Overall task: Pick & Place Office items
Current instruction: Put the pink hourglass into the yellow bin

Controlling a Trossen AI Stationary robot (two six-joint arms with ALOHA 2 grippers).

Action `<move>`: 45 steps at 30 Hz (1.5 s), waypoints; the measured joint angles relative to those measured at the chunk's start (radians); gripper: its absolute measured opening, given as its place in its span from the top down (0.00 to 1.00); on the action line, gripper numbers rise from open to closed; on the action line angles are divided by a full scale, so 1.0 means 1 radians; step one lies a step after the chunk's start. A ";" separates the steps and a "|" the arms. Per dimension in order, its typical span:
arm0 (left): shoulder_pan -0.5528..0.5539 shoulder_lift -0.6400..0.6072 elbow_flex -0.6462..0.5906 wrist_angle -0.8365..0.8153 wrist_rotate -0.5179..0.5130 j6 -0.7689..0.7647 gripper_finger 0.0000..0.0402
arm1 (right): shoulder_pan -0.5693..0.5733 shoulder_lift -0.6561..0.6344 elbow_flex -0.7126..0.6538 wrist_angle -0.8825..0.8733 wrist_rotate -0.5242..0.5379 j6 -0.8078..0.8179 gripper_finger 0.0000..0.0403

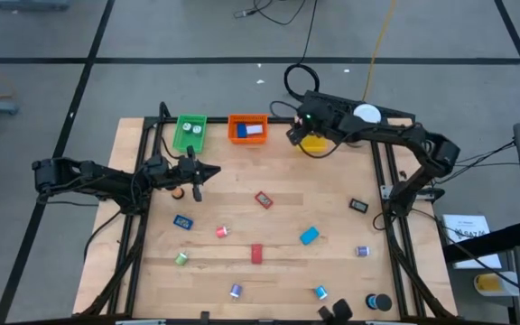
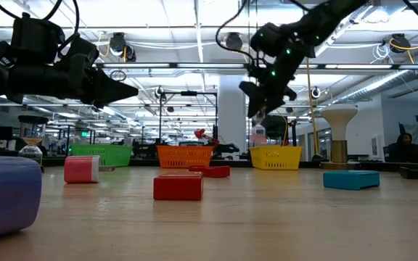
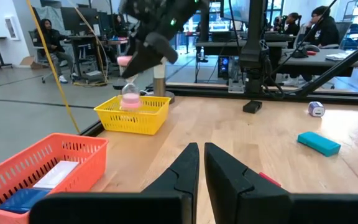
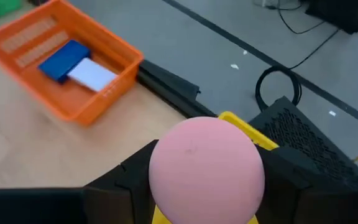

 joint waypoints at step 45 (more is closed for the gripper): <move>0.000 0.000 0.000 0.000 -0.002 0.002 0.92 | -0.044 0.038 -0.225 0.301 -0.003 -0.021 0.43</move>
